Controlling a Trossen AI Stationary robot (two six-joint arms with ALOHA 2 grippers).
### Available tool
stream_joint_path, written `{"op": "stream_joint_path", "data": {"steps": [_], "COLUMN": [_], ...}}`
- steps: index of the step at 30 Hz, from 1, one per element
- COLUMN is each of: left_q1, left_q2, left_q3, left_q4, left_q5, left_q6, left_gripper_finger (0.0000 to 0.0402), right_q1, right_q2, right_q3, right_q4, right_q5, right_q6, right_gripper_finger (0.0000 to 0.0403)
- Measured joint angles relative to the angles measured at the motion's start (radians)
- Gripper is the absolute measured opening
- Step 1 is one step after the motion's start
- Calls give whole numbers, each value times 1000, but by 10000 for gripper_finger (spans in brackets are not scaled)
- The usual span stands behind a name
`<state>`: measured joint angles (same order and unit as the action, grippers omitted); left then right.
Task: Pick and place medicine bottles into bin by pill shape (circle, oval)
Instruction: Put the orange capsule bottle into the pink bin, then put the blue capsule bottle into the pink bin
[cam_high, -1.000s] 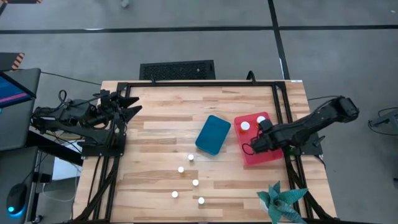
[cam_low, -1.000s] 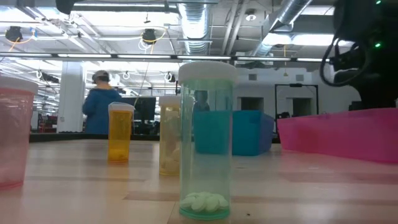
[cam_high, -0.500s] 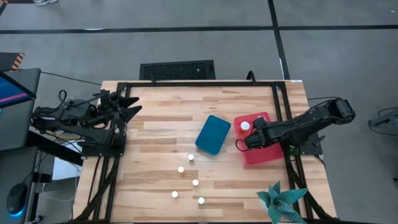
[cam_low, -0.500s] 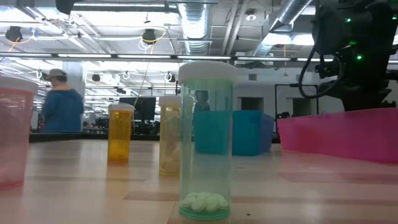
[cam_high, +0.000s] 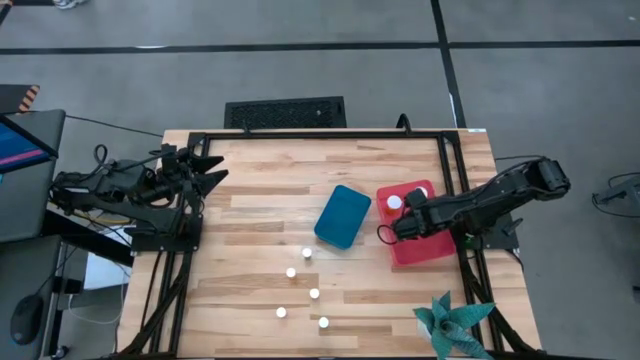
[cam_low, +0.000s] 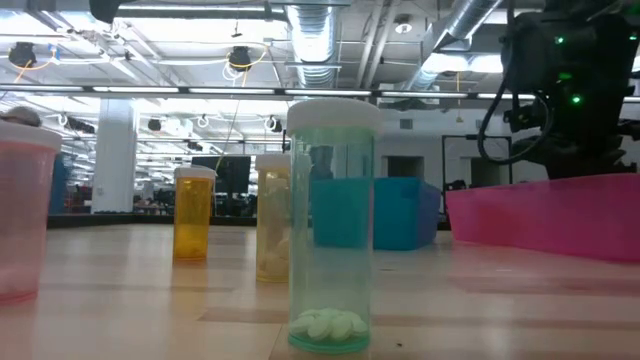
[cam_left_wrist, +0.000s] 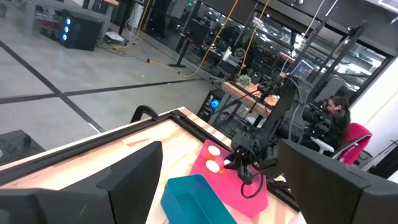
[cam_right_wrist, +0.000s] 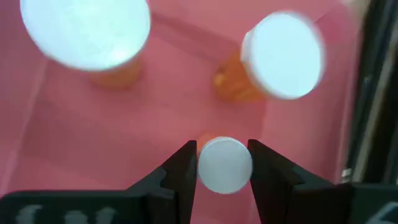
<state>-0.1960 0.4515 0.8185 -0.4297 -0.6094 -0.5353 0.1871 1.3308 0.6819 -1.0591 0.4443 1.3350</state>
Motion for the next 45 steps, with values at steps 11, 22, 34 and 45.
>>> {"op": "stream_joint_path", "data": {"steps": [11,22,34,45], "left_q1": [0,0,0,0], "left_q2": [0,0,0,0], "left_q3": [0,0,0,0], "left_q4": [0,1,1,1], "left_q5": [0,0,0,2], "left_q6": [0,0,0,-1], "left_gripper_finger": [312,312,312,312], "right_q1": [0,0,0,3], "right_q2": [-15,-116,-187,57], "right_q3": [0,67,311,466], "right_q4": [-10,-132,-96,734], "right_q5": [-4,20,133,-11], "right_q6": [-1,-21,-270,-1158], "right_gripper_finger": [215,227,227,228]}}
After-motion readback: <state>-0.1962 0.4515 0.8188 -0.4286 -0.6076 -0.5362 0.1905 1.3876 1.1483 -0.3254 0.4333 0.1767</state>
